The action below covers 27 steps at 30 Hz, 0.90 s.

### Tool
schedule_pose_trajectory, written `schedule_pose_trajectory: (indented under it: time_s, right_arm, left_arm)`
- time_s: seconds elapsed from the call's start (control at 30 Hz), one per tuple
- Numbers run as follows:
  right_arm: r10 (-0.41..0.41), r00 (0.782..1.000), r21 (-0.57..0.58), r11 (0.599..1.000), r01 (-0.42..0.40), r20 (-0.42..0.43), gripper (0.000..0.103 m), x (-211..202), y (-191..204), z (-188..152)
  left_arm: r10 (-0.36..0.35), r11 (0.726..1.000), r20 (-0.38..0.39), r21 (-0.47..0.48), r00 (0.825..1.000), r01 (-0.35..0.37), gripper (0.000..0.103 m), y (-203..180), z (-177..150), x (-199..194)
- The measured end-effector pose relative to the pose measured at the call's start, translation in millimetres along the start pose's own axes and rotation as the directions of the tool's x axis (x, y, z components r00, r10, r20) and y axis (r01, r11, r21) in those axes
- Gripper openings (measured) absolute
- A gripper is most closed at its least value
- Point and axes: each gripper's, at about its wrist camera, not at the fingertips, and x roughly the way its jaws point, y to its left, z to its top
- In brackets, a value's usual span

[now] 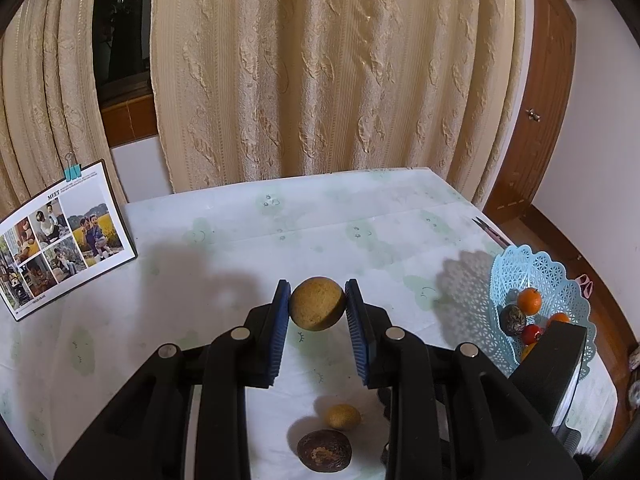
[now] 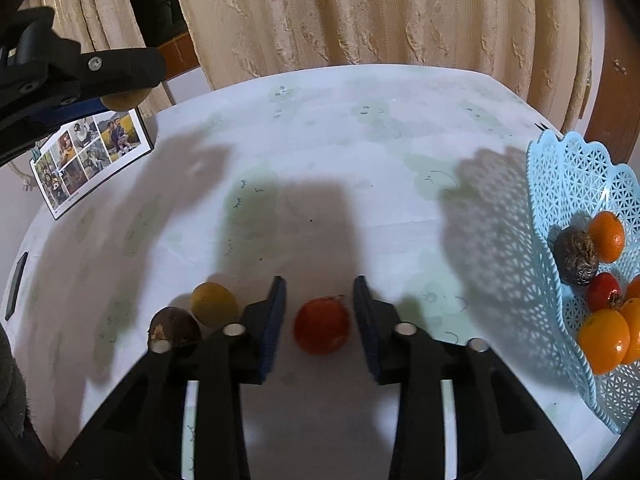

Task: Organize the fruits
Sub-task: 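Close the right gripper around the red tomato while the left holds the tan fruit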

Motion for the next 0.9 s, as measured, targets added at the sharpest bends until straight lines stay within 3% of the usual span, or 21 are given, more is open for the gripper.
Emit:
schedule_pose_trajectory:
  time_s: [0.17,0.37,0.9]
  right_arm:
    - [-0.006,1.000,0.012,1.000,0.006,0.010,0.026,-6,-2,-2]
    - [-0.006,0.997,0.035,0.999,0.004,0.083,0.024,-35,-8,-3]
    - [-0.038,0.974,0.168,0.986,0.000,0.224,0.024,-106,-56,-4]
  left_arm:
    - [0.000,1.000,0.003,0.001,1.000,0.000,0.028,0,0,0]
    - [0.000,1.000,0.004,0.002,1.000,0.000,0.028,0,1,-1]
    - [-0.011,1.000,0.011,0.016,1.000,0.011,0.028,-7,0,-6]
